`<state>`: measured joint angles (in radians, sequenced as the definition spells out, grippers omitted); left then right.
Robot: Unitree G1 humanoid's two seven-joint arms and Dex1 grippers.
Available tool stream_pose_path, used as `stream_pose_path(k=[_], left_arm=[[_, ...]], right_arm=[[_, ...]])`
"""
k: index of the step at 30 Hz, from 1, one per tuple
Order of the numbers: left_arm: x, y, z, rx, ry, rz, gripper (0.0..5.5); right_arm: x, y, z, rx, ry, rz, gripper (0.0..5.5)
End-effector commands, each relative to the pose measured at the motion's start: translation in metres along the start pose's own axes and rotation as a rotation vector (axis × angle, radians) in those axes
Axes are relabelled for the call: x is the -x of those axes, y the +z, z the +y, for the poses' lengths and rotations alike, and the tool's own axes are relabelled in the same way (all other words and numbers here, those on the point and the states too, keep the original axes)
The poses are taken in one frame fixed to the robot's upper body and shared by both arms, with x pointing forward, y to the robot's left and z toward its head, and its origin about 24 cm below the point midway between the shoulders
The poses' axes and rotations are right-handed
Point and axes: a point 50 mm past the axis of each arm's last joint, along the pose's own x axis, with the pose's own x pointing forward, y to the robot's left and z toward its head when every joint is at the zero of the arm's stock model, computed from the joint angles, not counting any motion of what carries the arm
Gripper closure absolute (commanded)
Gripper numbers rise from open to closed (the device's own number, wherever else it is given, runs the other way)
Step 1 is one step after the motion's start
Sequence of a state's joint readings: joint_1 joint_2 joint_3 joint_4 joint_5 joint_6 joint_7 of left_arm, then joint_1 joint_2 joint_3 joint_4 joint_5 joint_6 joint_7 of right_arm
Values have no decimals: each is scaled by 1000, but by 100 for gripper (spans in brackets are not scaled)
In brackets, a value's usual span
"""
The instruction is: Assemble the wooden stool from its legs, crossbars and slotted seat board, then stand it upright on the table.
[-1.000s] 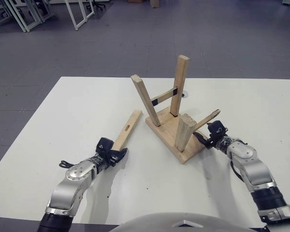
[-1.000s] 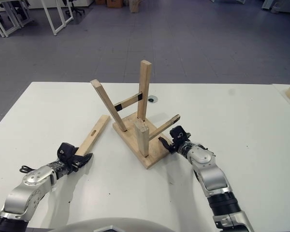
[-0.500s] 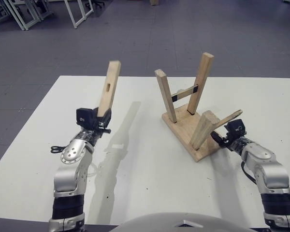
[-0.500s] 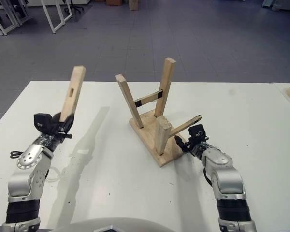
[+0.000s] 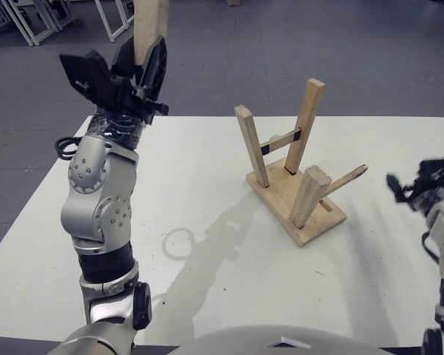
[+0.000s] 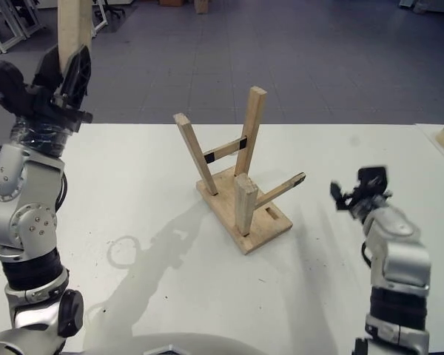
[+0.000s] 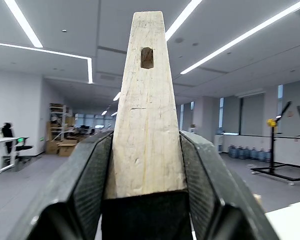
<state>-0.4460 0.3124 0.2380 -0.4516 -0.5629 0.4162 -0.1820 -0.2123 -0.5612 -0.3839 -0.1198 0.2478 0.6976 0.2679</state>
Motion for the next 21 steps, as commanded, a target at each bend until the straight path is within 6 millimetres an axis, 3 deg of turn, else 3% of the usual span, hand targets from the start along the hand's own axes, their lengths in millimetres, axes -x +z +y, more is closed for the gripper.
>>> stream_pose_path(k=[1,3,6,12,14,21], left_arm=[[-6,16,-25,219,-185,-33,349],[-2,22,-37,388,-320,-7,349],[6,21,-46,554,-453,94,349],[24,22,-61,752,-636,246,349],[25,21,-62,758,-656,278,349],[37,16,-76,750,-817,378,349]], right_arm=[[-1,96,13,-211,204,-378,196],[8,121,33,-333,446,-436,196],[24,138,65,-474,871,-406,136],[50,135,103,-533,1431,-226,33],[54,130,109,-516,1501,-164,1],[63,139,129,-537,1721,-115,0]])
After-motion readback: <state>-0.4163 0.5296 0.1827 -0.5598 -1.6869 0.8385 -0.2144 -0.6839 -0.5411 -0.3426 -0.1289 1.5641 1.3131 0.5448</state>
